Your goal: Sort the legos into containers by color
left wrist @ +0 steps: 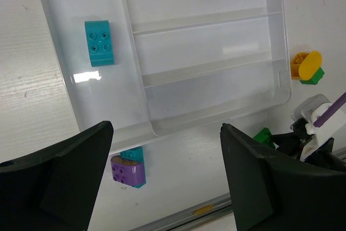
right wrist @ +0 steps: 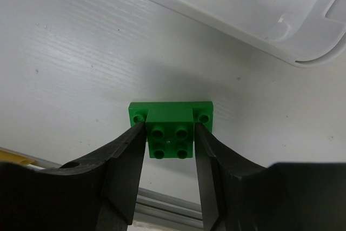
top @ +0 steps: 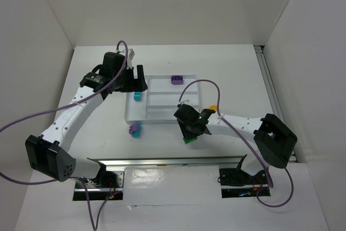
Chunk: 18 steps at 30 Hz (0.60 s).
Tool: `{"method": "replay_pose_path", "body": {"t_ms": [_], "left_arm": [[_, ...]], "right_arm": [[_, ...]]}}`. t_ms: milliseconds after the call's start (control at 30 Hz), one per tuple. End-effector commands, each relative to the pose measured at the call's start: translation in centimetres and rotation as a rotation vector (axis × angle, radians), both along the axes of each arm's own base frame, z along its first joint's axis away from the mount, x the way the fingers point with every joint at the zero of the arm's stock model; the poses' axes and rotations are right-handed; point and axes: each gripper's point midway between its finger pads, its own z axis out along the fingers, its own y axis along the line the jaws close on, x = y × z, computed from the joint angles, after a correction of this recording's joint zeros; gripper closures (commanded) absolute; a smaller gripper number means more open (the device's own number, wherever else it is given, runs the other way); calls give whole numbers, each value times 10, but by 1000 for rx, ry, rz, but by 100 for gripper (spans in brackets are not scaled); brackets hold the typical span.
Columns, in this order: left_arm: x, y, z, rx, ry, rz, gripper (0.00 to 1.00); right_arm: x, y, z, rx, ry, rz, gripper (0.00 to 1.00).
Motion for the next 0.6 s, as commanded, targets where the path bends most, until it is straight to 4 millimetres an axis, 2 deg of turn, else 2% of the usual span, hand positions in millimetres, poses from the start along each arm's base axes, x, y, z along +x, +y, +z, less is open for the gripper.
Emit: {"method": "replay_pose_path", "body": {"t_ms": [0, 300, 367, 433, 467, 567], "left_arm": [[3, -4, 7, -18, -17, -1, 7], [2, -6, 7, -23, -15, -7, 7], [2, -5, 7, -17, -18, -14, 7], [2, -5, 7, -17, -18, -14, 7], [2, -5, 7, -17, -18, -14, 7], [2, -5, 7, -17, -18, -14, 7]], "right_arm": [[0, 2, 0, 4, -10, 5, 51], [-1, 4, -5, 9, -3, 9, 50], [-1, 4, -5, 13, -2, 1, 55], [-1, 4, -5, 13, -2, 1, 55], [-2, 3, -8, 4, 5, 0, 49], [-4, 2, -11, -17, 7, 7, 49]]}}
